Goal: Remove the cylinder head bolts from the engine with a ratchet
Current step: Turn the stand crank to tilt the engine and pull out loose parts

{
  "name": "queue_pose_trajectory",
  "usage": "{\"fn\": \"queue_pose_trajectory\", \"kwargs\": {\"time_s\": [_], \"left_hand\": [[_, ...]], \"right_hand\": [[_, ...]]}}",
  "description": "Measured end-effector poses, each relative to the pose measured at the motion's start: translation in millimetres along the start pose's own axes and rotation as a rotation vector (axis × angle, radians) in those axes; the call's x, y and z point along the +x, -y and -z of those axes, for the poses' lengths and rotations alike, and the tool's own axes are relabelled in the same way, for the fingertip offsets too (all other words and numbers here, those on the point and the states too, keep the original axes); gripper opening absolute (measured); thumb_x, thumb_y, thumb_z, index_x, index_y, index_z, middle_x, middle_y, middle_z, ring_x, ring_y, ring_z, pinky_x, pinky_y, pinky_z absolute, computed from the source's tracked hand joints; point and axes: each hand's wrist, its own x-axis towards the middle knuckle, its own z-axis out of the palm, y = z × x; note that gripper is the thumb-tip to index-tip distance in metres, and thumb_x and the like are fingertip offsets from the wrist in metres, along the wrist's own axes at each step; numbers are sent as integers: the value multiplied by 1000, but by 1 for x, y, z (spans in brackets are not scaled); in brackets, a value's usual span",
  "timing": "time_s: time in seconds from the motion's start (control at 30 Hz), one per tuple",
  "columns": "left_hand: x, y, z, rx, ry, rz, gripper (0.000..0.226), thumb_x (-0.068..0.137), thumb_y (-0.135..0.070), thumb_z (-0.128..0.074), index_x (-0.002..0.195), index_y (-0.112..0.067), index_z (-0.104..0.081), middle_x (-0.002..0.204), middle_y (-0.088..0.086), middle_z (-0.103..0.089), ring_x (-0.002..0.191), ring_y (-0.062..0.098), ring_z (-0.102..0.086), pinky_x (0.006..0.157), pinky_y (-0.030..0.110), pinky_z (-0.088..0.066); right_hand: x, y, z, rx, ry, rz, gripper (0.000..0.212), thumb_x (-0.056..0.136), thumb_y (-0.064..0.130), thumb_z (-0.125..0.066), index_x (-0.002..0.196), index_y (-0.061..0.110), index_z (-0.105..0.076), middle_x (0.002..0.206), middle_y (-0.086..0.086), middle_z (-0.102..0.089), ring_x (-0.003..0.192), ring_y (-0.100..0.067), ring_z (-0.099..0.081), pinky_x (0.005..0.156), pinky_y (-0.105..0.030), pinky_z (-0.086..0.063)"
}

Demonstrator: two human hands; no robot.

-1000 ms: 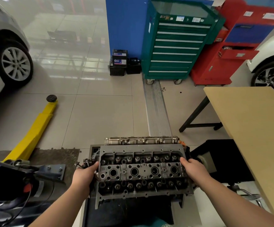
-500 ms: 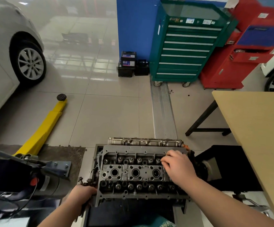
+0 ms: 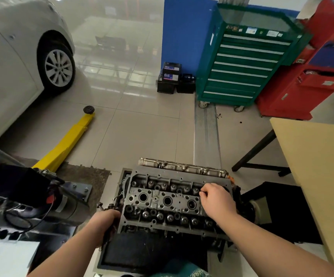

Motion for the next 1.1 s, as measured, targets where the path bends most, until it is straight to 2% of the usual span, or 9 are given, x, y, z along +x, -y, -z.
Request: {"fn": "queue_pose_trajectory", "kwargs": {"time_s": [0.1,0.27,0.47,0.63,0.73,0.83,0.97,1.03,1.1], "left_hand": [[-2,5,0,-50,-17,7,17,87,-7,-66,70,-4,-62,54,13,-52,39,17,-41,49,21,-34],[-8,10,-10,-163,-8,-29,20,91,-2,-66,72,-2,-62,45,10,-57,26,18,-48,32,21,-40],[-4,21,-10,-189,-36,-101,7,84,-7,-73,84,-3,-67,58,14,-57,39,19,-49,41,22,-41],[-5,23,-10,-201,48,-27,15,86,-5,-72,71,-1,-69,53,14,-59,32,20,-49,35,22,-41],[-6,20,-11,-196,49,-18,16,87,-3,-71,71,-1,-67,56,17,-61,32,21,-51,34,22,-41],[-6,19,-9,-200,37,-7,16,90,-2,-69,75,2,-66,52,15,-60,30,19,-50,33,21,-39],[-4,19,7,-237,-54,-33,18,90,-9,-75,78,1,-68,51,11,-58,31,17,-45,36,21,-38],[-5,15,18,-297,-82,-75,19,92,-12,-74,79,-4,-64,54,9,-54,37,16,-41,45,23,-33],[-7,5,26,-358,-70,-112,13,94,-9,-72,87,-2,-64,59,9,-53,41,18,-42,45,24,-35]], "right_hand": [[0,1,1,-9,5,-18,13,99,36,-55,94,34,-67,92,19,-57,83,-6,-51,64,-26,-42],[0,4,4,-20,10,-25,13,98,33,-55,89,35,-65,91,18,-59,78,-5,-56,52,-20,-33],[-4,3,5,5,3,-32,14,98,34,-57,85,37,-60,89,18,-57,76,-1,-55,53,-21,-35],[-7,4,8,8,17,-65,16,98,35,-58,82,38,-59,86,20,-56,72,1,-54,52,-20,-36],[-8,7,7,-16,-5,-101,17,97,36,-58,80,37,-58,84,20,-56,70,1,-53,51,-21,-40],[-8,7,3,-36,-37,-98,8,98,40,-57,94,36,-63,93,19,-60,78,-1,-56,58,-22,-49],[-7,-2,2,-196,-58,1,36,99,50,-49,117,23,-63,111,8,-61,107,-14,-55,80,-29,-54],[-6,-3,4,-329,-11,45,44,101,51,-39,121,21,-64,116,3,-63,110,-19,-55,82,-34,-54],[-5,2,7,-422,35,64,44,102,48,-34,123,22,-63,117,0,-66,110,-22,-58,80,-37,-52]]}}
